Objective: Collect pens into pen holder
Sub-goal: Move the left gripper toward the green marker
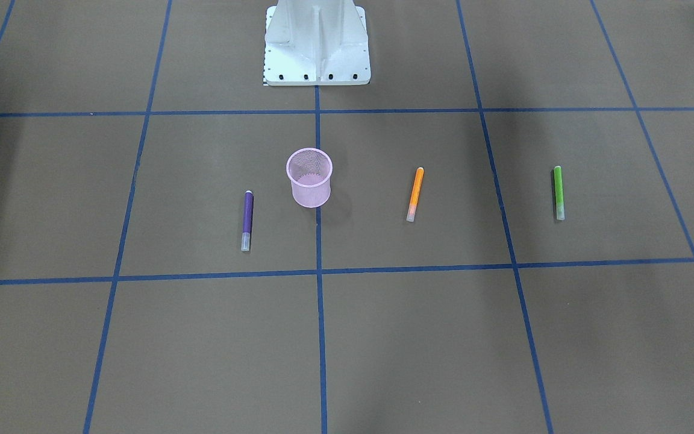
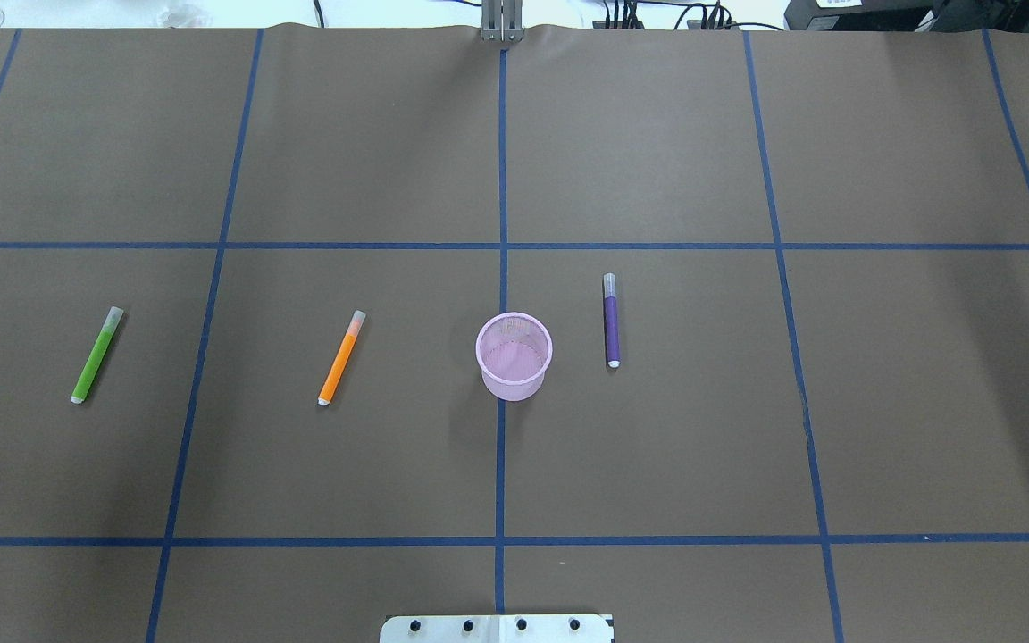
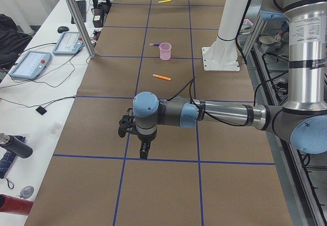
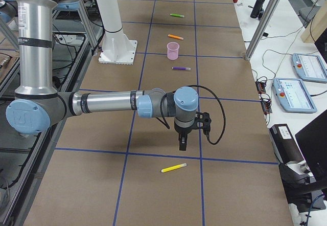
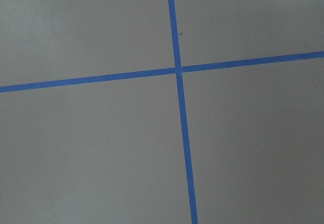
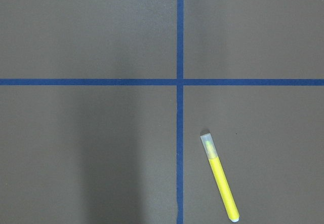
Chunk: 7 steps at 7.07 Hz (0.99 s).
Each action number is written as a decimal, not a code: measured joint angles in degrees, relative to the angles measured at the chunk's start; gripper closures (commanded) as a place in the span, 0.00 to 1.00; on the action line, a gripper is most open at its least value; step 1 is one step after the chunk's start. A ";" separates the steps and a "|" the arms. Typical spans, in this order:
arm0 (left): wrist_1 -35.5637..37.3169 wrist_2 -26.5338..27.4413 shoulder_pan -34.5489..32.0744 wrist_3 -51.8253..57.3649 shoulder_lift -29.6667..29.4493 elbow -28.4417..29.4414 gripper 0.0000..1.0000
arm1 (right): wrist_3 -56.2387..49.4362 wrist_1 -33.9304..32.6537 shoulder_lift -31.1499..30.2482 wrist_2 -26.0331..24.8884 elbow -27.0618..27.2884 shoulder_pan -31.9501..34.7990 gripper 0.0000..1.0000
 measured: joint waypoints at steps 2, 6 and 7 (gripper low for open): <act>0.03 0.04 0.02 -0.13 -0.09 0.00 0.00 | -0.21 0.10 -0.45 0.36 0.25 -0.05 0.00; -0.84 -0.11 0.51 -0.60 -2.03 -0.93 0.00 | -0.11 0.15 -0.51 4.09 0.26 -0.05 0.00; -2.93 -0.16 2.29 -0.63 -3.31 -1.39 0.00 | -0.06 0.08 0.07 4.25 0.38 -0.08 0.00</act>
